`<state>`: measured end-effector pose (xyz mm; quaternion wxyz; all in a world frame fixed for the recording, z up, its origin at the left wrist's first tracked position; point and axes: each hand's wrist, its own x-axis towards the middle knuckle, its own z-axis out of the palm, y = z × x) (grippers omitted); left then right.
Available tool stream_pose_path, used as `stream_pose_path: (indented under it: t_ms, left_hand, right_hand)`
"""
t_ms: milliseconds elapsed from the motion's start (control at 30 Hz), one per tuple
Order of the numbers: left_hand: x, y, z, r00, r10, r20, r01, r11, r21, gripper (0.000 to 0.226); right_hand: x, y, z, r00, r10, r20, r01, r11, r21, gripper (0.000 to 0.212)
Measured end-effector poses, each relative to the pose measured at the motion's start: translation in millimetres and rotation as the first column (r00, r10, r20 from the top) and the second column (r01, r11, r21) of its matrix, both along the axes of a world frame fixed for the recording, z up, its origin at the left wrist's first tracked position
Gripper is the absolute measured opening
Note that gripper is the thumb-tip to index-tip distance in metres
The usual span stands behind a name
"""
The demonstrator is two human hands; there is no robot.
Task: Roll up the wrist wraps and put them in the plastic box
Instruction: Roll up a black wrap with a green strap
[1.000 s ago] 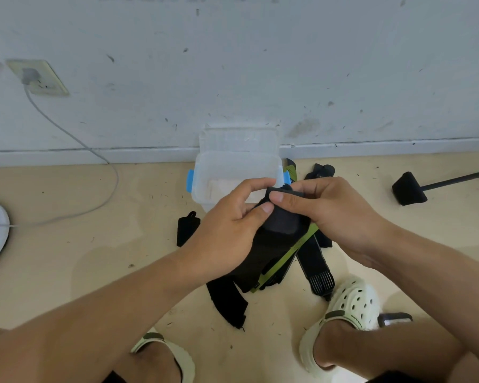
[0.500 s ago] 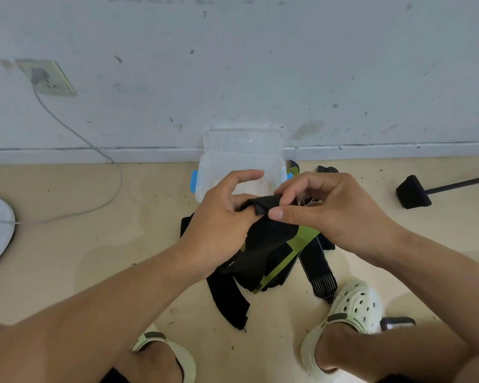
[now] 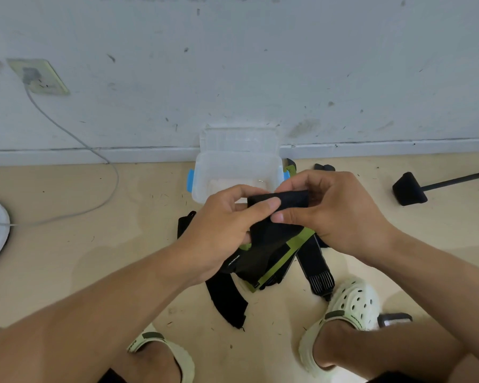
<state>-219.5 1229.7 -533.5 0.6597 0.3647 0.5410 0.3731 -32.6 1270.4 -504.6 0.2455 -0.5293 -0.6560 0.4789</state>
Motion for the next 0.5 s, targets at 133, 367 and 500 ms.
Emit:
stream_pose_path:
  t_ms: [133, 367, 500]
  left_hand:
    - [-0.4, 1.7, 3.0, 0.997, -0.052, -0.059, 0.052, 0.999, 0.002, 0.033]
    - [-3.6, 2.5, 6.1, 0.999, -0.030, -0.036, 0.031, 0.999, 0.019, 0.023]
    - [-7.4, 1.7, 7.8, 0.997, 0.059, -0.039, -0.056, 0.995, 0.085, 0.023]
  right_hand:
    - [-0.6, -2.1, -1.6, 1.000, -0.006, -0.009, 0.007, 0.996, 0.092, 0.022]
    - [-1.2, -2.7, -3.8, 0.998, -0.029, -0.060, 0.036, 0.993, 0.114, 0.020]
    - [-2.4, 0.1, -0.1, 0.998, 0.022, -0.061, -0.019, 0.998, 0.054, 0.023]
